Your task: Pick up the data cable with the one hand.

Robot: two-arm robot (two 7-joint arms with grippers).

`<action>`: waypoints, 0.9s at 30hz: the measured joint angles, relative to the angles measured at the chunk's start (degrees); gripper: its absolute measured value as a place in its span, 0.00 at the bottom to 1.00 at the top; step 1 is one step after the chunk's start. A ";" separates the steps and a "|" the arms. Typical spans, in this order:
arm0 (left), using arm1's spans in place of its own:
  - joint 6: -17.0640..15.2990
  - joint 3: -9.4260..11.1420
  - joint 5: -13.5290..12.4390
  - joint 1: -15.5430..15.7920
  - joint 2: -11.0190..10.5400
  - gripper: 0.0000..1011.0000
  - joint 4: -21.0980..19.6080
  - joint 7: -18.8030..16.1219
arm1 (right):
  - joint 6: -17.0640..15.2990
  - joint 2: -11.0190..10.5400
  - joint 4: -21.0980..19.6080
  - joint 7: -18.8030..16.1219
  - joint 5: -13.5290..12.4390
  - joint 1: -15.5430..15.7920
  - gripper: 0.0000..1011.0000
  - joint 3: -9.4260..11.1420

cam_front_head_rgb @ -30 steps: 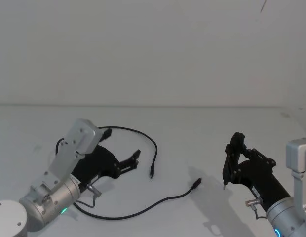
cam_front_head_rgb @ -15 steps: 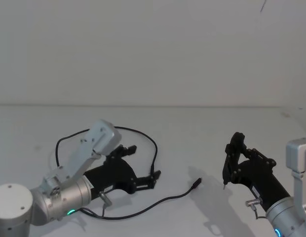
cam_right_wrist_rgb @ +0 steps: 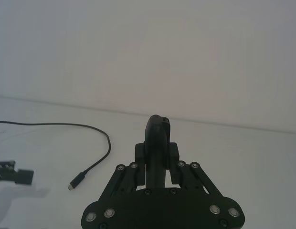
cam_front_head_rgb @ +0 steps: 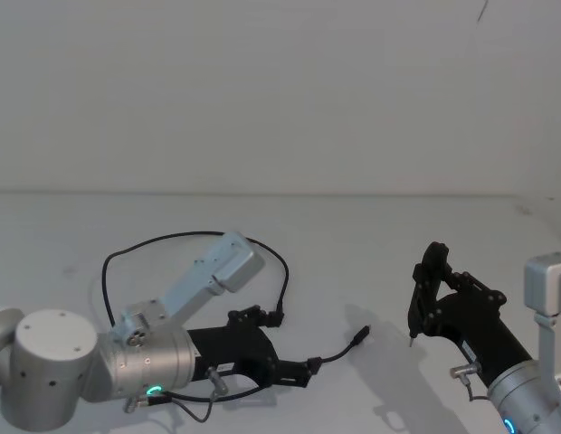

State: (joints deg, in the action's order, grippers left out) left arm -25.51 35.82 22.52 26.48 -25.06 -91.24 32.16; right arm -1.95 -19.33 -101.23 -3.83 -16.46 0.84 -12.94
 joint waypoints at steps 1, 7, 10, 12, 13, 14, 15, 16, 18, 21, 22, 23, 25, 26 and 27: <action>-0.68 0.32 0.09 0.40 0.21 0.99 0.33 0.13 | 0.00 0.00 0.00 0.00 0.00 0.00 0.28 0.00; -5.59 1.77 0.50 2.43 1.62 0.99 2.30 0.36 | 0.00 0.00 0.00 0.00 0.00 0.00 0.28 0.00; -7.62 2.36 0.66 3.37 2.41 0.99 3.38 0.18 | 0.00 0.00 0.00 0.00 0.00 0.00 0.28 0.00; -8.43 2.64 0.72 3.84 2.84 0.99 3.98 0.02 | 0.00 0.00 0.00 0.00 0.00 0.00 0.28 0.00; -9.12 2.82 0.79 4.23 3.21 0.99 4.39 -0.14 | 0.00 0.00 0.00 0.00 0.00 0.00 0.28 0.00; -9.12 2.82 0.79 4.23 3.21 0.99 4.39 -0.14 | 0.00 0.00 0.00 0.00 0.00 0.00 0.28 0.00; -9.89 3.07 0.86 4.57 3.60 0.99 4.94 -0.31 | 0.00 0.00 0.00 0.00 0.00 0.00 0.28 0.00; -10.48 3.30 0.91 4.95 4.00 0.99 5.40 -0.44 | 0.00 0.00 0.00 0.00 0.00 0.00 0.28 0.00; -11.04 3.49 0.97 5.28 4.28 0.99 5.77 -0.58 | 0.00 0.00 0.00 0.00 0.00 0.00 0.28 0.00; -11.98 3.79 1.08 5.81 4.80 0.99 6.46 -0.78 | 0.00 0.00 0.00 0.00 0.00 0.00 0.28 0.00; -12.19 3.85 1.10 5.91 4.91 0.99 6.60 -0.83 | 0.00 0.00 0.00 0.00 0.00 -0.01 0.28 0.00; -12.56 3.97 1.14 6.12 5.12 0.97 6.86 -0.89 | 0.00 0.00 0.00 0.00 0.00 0.00 0.28 0.00; -12.91 4.10 1.17 6.33 5.32 0.95 7.13 -0.97 | 0.00 0.00 0.00 0.00 0.00 -0.01 0.28 0.00; -13.02 4.14 1.19 6.40 5.40 0.93 7.21 -0.99 | 0.00 0.00 0.00 0.00 0.00 0.00 0.28 0.00; -13.25 4.22 1.22 6.55 5.55 0.90 7.39 -1.07 | 0.00 0.00 0.00 0.00 0.00 0.00 0.28 0.00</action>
State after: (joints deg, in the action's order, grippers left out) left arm -38.76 40.04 23.74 33.03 -19.51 -83.85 31.09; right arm -1.95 -19.33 -101.23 -3.83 -16.46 0.84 -12.94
